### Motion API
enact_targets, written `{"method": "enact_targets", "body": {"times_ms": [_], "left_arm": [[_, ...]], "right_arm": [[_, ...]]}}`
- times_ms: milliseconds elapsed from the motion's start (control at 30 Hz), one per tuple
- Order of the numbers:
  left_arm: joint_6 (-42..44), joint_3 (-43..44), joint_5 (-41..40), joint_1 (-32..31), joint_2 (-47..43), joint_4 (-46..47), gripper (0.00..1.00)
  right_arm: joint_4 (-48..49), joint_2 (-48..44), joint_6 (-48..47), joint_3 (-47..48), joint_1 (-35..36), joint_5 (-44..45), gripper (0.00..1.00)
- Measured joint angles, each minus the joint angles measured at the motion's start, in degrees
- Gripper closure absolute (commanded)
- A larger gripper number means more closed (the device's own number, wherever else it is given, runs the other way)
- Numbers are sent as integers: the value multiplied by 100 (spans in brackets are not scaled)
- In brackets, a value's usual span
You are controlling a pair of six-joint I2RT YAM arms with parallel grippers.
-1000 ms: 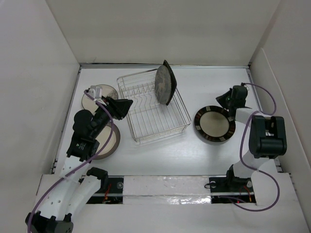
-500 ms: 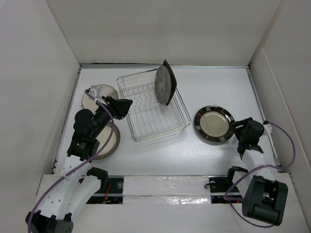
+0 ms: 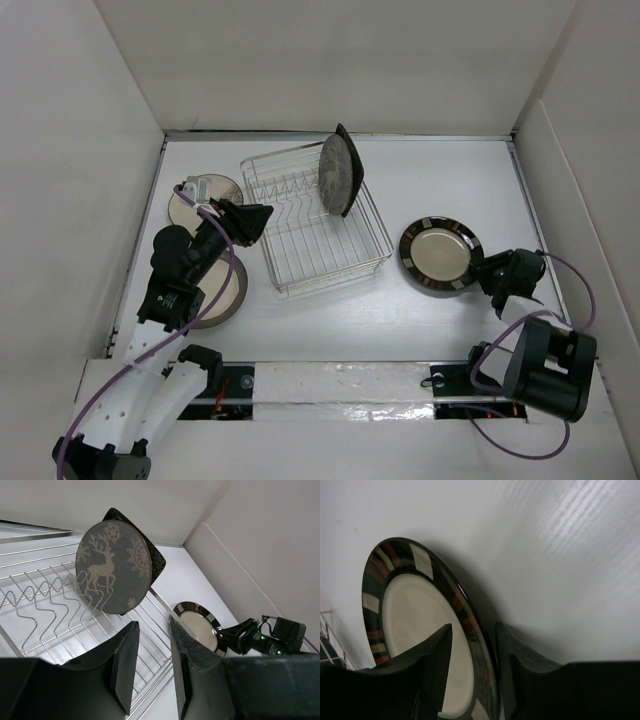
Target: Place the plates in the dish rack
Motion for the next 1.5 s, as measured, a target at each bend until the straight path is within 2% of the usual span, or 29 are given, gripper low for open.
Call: {"method": "enact_targets", "body": {"times_ms": [133, 233, 267, 300, 433, 533, 667, 767, 900, 1000, 1067, 1300, 1500], "left_arm": [[-2, 0, 2, -2, 0, 2, 72], [0, 0, 2, -2, 0, 2, 72], [0, 0, 2, 0, 0, 2, 72], [0, 0, 0, -2, 0, 2, 72], [0, 0, 0, -2, 0, 2, 72], [0, 0, 0, -2, 0, 2, 72], [0, 0, 0, -2, 2, 2, 72], [0, 0, 2, -2, 2, 4, 72], [-2, 0, 2, 0, 2, 4, 72], [-2, 0, 0, -2, 2, 2, 72], [-2, 0, -4, 0, 2, 2, 72], [0, 0, -20, 0, -4, 0, 72], [2, 0, -31, 0, -4, 0, 72]], "right_arm": [[586, 640, -17, 129, -223, -538, 58], [861, 984, -90, 195, -249, -787, 84], [953, 1064, -92, 195, -284, -931, 97], [1091, 1106, -50, 190, -295, -1119, 100], [1447, 726, 181, 138, -267, -1342, 100], [887, -162, 227, -9, -205, -1051, 100], [-138, -1707, -2, 76, 127, -201, 100], [-850, -2299, -203, 562, 317, 249, 100], [-1169, -2306, -492, 1657, 671, 568, 100], [-1172, -1967, -863, 2741, 1342, 894, 100], [-1137, -1561, -1231, 3578, 2035, 1141, 100], [-975, 415, -2503, 6419, 4385, 1703, 100], [-1241, 2267, -3438, 8275, 5519, 2330, 100]]}}
